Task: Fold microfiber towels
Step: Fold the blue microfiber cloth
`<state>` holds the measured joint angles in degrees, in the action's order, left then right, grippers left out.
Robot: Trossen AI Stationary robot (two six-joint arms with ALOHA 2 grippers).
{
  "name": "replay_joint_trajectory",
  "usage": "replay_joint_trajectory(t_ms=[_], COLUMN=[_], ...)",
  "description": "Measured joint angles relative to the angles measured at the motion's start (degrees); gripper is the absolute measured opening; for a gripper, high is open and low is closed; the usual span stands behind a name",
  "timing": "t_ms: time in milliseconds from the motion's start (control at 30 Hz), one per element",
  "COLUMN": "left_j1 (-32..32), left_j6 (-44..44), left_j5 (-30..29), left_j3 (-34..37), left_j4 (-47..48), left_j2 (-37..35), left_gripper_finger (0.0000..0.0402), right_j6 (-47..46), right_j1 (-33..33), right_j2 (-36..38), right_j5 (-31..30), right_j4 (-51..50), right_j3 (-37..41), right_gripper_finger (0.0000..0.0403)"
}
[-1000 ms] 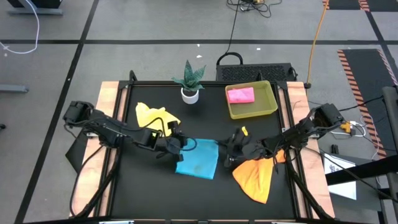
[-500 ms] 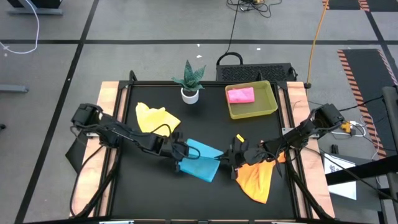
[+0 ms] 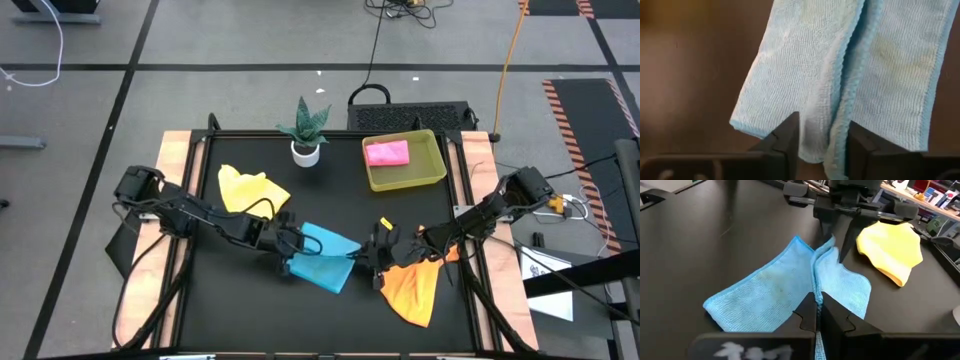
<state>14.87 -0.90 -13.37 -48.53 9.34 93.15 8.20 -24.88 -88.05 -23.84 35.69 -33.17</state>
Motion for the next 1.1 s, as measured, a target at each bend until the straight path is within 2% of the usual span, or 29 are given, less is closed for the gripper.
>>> replay_joint_trajectory(t_ms=[67,167,267,333,400,500,667,767,867,1000,1100], left_j1=[0.0,0.0,0.6,1.1,2.0,4.1,9.9,13.6,17.1,21.0,22.9], left_j6=[1.0,1.1,0.0,-1.3,-3.5,-8.4,-16.3,-21.1,-23.7,-22.7,-20.8], left_j5=[0.0,-1.2,-8.1,-13.5,-16.5,-16.6,-4.9,-0.8,0.1,0.9,1.2], left_j3=[0.0,0.0,0.0,-0.2,-0.2,-0.3,-0.3,-0.4,-0.3,-0.4,-1.5], left_j4=[1.1,2.6,4.6,6.2,8.7,11.3,11.7,8.4,3.2,-7.1,-11.3], left_j2=[0.0,0.0,-1.2,-2.9,-4.9,-8.9,-13.7,-15.6,-16.4,-18.0,-19.1], left_gripper_finger=[0.0071,0.0018,0.0010,0.0010,0.0006,0.0006,0.0010,0.0008,0.0005,0.0008,0.0008], right_j6=[0.5,2.2,5.6,7.2,7.4,7.1,4.6,2.6,0.9,-2.4,-9.4], right_j1=[0.0,0.0,0.3,1.7,3.3,4.9,3.8,2.0,-0.3,-3.0,-3.4], right_j2=[0.0,0.0,0.0,0.0,0.0,0.0,0.0,0.0,-0.1,-0.1,-0.1], right_j5=[-1.2,-8.2,-15.5,-16.3,-13.6,-6.0,12.6,20.2,23.0,23.8,22.6], right_j4=[0.1,1.0,3.3,5.4,6.6,7.7,13.3,17.6,22.4,28.7,31.3], right_j3=[0.0,0.0,0.0,-0.1,-0.1,-0.1,-0.1,-0.1,-0.1,-1.3,-3.9], right_gripper_finger=[0.0000,0.0000,0.0000,0.0000,0.0000,0.0000,0.0000,0.0000,0.0000,0.0000,0.0000])
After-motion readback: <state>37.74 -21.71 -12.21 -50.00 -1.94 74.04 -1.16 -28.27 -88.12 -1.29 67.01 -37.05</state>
